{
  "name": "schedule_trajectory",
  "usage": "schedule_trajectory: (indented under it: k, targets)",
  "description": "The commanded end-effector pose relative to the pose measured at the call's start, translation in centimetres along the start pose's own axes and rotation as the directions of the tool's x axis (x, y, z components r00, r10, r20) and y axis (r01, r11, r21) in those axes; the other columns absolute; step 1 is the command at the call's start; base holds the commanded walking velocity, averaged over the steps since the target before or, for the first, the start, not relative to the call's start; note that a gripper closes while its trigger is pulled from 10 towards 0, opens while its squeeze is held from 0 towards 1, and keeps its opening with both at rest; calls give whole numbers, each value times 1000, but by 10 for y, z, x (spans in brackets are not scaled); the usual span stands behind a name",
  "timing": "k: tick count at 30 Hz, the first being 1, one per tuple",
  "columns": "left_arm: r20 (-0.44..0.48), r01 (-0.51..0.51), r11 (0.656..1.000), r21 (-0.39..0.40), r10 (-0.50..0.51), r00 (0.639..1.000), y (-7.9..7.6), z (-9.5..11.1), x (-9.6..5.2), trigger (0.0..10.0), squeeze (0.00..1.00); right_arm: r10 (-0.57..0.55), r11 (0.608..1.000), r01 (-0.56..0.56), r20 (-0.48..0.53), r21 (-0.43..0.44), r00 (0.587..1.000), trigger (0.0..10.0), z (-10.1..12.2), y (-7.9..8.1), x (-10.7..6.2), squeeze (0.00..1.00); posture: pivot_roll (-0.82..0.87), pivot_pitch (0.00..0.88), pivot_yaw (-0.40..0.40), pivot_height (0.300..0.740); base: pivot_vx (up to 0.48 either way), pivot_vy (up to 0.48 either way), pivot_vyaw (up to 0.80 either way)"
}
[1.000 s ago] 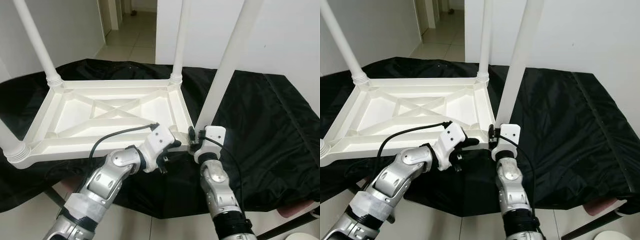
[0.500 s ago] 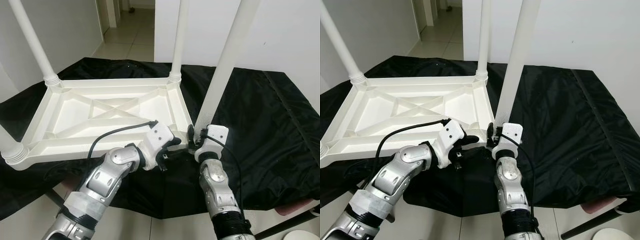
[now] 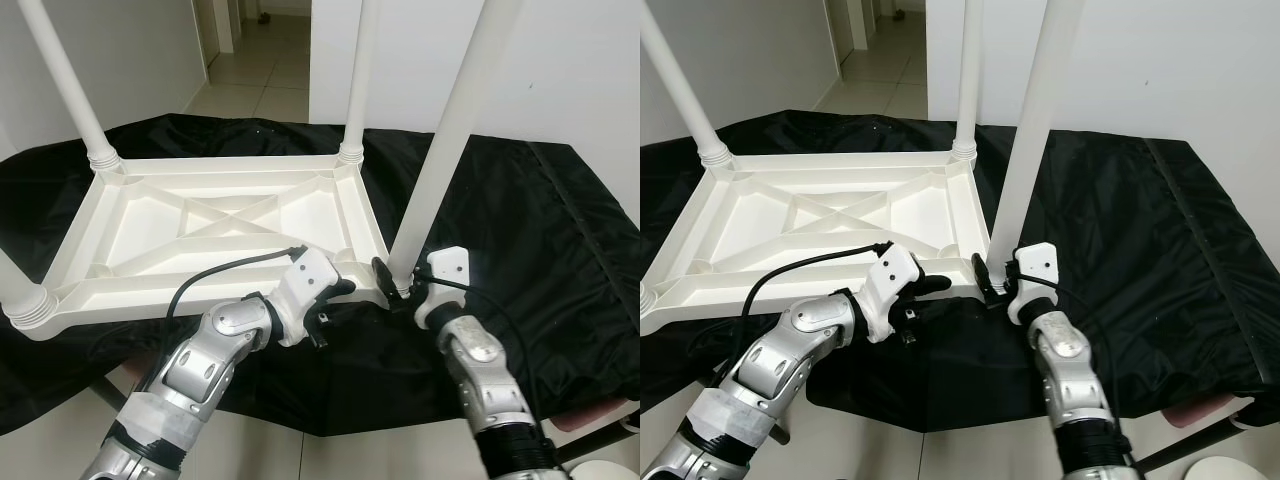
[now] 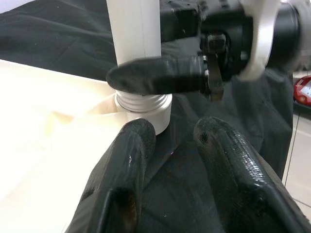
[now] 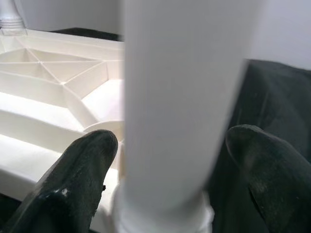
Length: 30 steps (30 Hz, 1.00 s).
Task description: Building children table
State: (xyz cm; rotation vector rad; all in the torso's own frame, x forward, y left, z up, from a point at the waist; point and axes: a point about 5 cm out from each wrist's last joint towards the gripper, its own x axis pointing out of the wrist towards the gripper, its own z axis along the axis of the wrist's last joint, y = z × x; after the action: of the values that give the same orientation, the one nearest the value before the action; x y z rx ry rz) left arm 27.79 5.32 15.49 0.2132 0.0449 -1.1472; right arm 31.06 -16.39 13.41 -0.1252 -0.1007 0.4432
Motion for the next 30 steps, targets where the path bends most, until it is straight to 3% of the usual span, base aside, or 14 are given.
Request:
schedule_trajectory:
  k: [1,10,18,25,26,30]
  targets:
    - [7,56,998,4,-56,998,-5,3,0,10000,0,77,997,-77,0,-1,997,10000,2,-6,1,0,22,0,-3,740,0,0,0]
    - [8,63,998,10,-63,998,-5,5,0,10000,0,204,979,-205,-71,-17,976,10000,0,-20,6,0,24,0,-4,740,0,0,0]
    - [9,54,998,25,-54,998,-5,7,4,10000,0,285,958,-288,-117,-8,951,10000,-7,-16,21,0,35,0,-7,740,0,0,0]
    - [10,42,999,27,-42,999,-4,8,3,10000,0,308,950,-311,-141,-1,941,10000,-14,-18,23,0,40,0,-10,740,0,0,0]
    - [10,42,999,27,-42,999,-4,8,3,10000,0,302,953,-304,-147,9,942,0,-16,-19,22,0,40,0,-11,740,0,0,0]
    - [11,45,999,25,-45,999,-5,8,3,10000,0,298,954,-298,-155,29,942,0,-23,-22,17,0,37,0,-10,740,0,0,0]
